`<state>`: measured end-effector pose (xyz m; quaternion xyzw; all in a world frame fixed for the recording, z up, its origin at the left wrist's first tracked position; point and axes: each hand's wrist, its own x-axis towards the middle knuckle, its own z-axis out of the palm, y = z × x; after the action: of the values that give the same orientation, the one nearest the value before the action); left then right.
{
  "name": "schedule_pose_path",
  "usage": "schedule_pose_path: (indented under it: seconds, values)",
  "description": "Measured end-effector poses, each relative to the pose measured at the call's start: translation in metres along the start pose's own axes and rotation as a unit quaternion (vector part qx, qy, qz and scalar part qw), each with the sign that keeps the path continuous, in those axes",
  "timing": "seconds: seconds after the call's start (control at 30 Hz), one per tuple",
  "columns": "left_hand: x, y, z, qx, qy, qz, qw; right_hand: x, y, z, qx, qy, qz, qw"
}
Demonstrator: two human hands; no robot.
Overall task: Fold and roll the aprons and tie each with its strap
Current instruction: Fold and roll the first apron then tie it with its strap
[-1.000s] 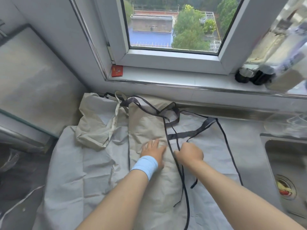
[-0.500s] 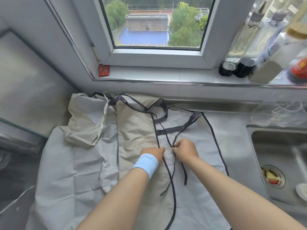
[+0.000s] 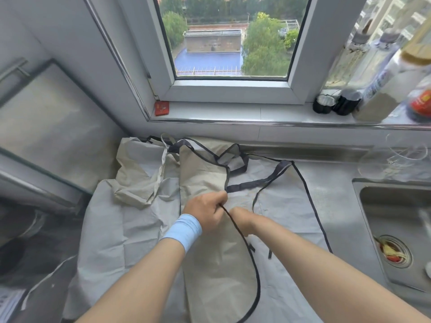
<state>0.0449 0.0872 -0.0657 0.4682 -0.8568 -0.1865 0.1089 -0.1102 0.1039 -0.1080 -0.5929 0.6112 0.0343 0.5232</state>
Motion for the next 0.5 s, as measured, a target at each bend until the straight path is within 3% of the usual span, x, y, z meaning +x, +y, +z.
schedule_pose_path:
  seconds: [0.13,0.27,0.4,0.43,0.5]
  values:
    - [0.002,0.006,0.004,0.03,-0.037,-0.025,0.999,-0.018,0.008,-0.015,-0.053,-0.077,0.044,0.995]
    - [0.011,0.022,0.024,0.01,-0.102,-0.047,0.994,-0.025,0.031,-0.025,0.044,0.003,0.076,0.996]
    - [0.015,0.034,0.051,0.01,-0.166,-0.093,0.982,-0.035,0.045,-0.012,0.121,-0.097,0.069,0.985]
    - [0.016,0.036,0.057,0.011,-0.173,-0.096,0.98,-0.035,0.048,-0.01,0.138,-0.089,0.069,0.984]
    - [0.018,0.036,0.066,0.027,-0.19,-0.098,0.977,-0.03,0.056,-0.017,0.185,0.004,0.073,0.98]
